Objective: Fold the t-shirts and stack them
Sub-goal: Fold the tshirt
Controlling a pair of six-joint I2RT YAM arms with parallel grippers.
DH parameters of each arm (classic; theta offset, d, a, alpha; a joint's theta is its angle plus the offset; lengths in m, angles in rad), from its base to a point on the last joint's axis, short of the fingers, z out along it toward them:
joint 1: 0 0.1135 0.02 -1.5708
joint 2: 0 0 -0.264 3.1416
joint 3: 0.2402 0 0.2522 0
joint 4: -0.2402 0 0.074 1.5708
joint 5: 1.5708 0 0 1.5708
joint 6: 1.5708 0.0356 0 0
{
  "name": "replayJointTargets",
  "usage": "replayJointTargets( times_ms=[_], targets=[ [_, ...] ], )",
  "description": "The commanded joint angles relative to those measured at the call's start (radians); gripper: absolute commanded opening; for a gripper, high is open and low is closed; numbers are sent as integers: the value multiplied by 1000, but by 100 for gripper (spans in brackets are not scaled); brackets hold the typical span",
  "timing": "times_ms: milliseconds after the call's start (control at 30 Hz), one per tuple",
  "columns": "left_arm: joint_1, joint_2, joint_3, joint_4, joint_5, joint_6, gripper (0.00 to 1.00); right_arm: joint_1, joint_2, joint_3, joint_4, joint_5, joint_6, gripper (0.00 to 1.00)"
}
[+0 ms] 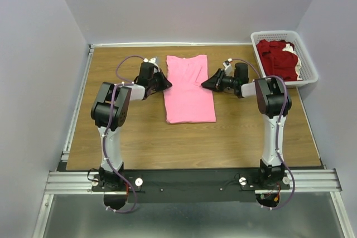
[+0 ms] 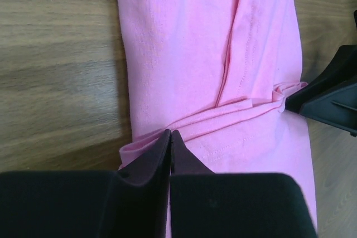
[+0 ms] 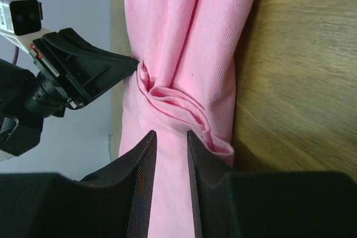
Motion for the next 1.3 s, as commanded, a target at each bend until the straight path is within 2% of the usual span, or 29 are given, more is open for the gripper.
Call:
replayJointTargets(
  times_ms=[0,67,233,500,633,733,900,967,1267],
  targets=[
    [20,-3,-12,-1,16,1,9,-25,-2,-29,34,15,19,36],
    [34,-34,-25,-7,16,4,9,-26,-44,-55,35,19,19,36],
    [31,-242,-98,-44,-8,24,13,-19,-237,-167,72,12,59,39],
    [-98,-536,-319,-122,36,10,17,104,-478,-451,113,12,108,43],
    [-172,-568,-441,-153,47,-4,17,136,-509,-564,119,38,104,43],
    [-172,-548,-520,-133,69,-46,17,136,-495,-641,121,70,72,43],
    [-160,-430,-534,-154,111,-51,16,126,-359,-691,123,107,67,43],
    [-149,-443,-549,-147,112,-66,16,118,-343,-703,126,112,73,43],
    [-85,-501,-594,-213,60,-45,15,92,-449,-723,123,81,105,43]
  ],
)
